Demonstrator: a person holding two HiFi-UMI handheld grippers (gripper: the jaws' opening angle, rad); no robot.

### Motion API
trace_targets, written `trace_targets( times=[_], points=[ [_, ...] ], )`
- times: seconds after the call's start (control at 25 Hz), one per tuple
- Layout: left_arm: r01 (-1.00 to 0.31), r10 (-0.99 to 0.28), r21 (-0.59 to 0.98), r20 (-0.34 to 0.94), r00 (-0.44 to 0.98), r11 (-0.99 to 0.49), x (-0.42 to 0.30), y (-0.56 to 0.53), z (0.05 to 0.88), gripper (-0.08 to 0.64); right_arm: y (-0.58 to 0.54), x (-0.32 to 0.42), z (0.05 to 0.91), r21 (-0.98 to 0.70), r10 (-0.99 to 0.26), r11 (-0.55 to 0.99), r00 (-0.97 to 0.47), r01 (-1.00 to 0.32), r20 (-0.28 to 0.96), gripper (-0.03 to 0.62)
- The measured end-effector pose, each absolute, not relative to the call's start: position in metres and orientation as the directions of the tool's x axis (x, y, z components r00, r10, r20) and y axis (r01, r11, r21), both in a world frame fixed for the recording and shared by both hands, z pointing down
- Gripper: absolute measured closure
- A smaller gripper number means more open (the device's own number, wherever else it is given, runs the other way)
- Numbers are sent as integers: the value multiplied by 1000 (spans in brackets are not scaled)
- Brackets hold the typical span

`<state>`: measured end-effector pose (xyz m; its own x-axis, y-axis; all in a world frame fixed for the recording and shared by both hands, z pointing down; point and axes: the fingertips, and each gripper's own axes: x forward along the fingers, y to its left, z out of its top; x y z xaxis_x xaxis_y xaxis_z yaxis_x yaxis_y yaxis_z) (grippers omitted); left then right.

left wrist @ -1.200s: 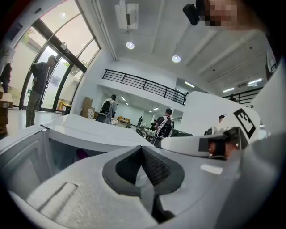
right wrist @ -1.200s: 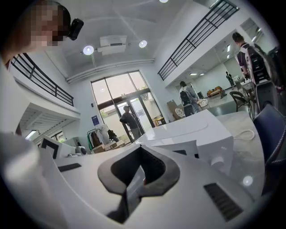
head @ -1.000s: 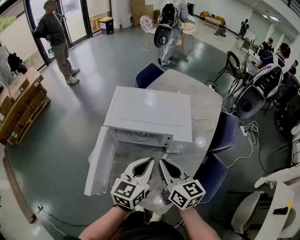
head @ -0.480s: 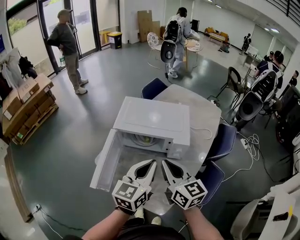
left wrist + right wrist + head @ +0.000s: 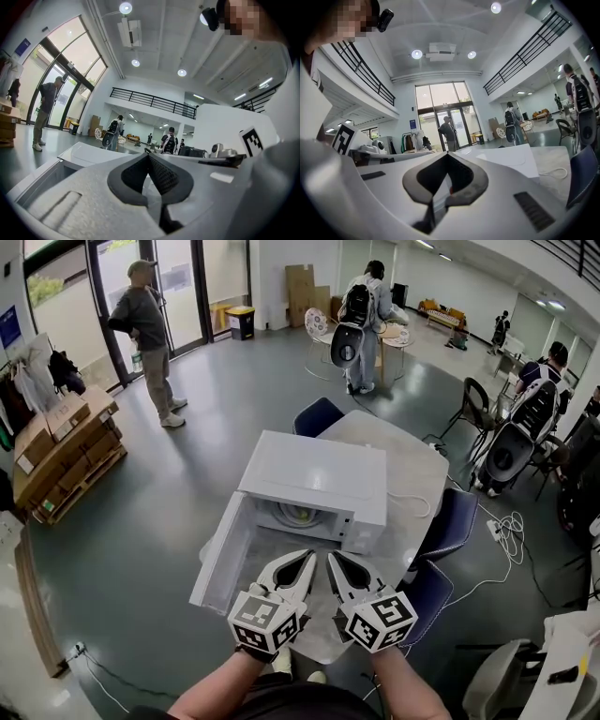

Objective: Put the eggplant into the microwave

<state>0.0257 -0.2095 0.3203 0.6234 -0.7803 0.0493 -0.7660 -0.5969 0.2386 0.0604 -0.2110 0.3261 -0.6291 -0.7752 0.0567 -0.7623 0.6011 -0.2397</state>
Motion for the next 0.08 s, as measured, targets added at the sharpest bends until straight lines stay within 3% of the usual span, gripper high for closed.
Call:
trace_targets(
  times=[0.08],
  points=[
    [-768,-783,237,49,621,-594,21,-210,319,554,-212,57,323,-235,-776,602,-629,-763,52,592]
  ],
)
